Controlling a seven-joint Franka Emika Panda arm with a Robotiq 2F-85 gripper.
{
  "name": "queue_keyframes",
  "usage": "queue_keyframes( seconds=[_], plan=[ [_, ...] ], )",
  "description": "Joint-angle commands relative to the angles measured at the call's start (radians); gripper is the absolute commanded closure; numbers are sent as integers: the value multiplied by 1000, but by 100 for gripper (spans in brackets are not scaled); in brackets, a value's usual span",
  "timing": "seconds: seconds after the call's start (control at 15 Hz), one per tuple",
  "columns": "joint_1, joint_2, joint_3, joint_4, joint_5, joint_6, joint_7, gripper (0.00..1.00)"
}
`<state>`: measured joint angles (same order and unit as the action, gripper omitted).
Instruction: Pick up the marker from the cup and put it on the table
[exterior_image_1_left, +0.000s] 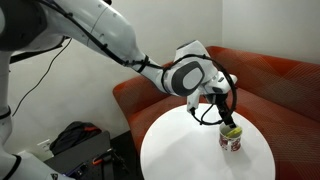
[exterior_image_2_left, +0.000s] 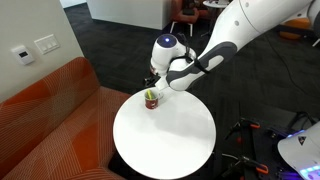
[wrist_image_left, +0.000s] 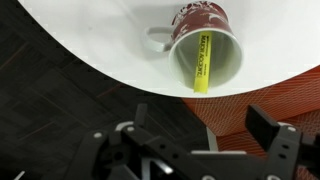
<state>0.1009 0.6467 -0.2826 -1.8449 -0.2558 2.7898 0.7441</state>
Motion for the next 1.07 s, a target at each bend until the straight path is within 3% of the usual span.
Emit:
queue_keyframes(
  seconds=[0.0, 0.27, 0.47, 1.0],
  plan=[
    [3, 48, -14, 55, 50, 9, -38, 0],
    [-5, 85, -11, 94, 88, -5, -60, 10],
    [-4, 114, -15, 125, 101, -18, -61, 10],
    [-9, 174, -10, 183, 133, -33, -99, 25]
  ],
)
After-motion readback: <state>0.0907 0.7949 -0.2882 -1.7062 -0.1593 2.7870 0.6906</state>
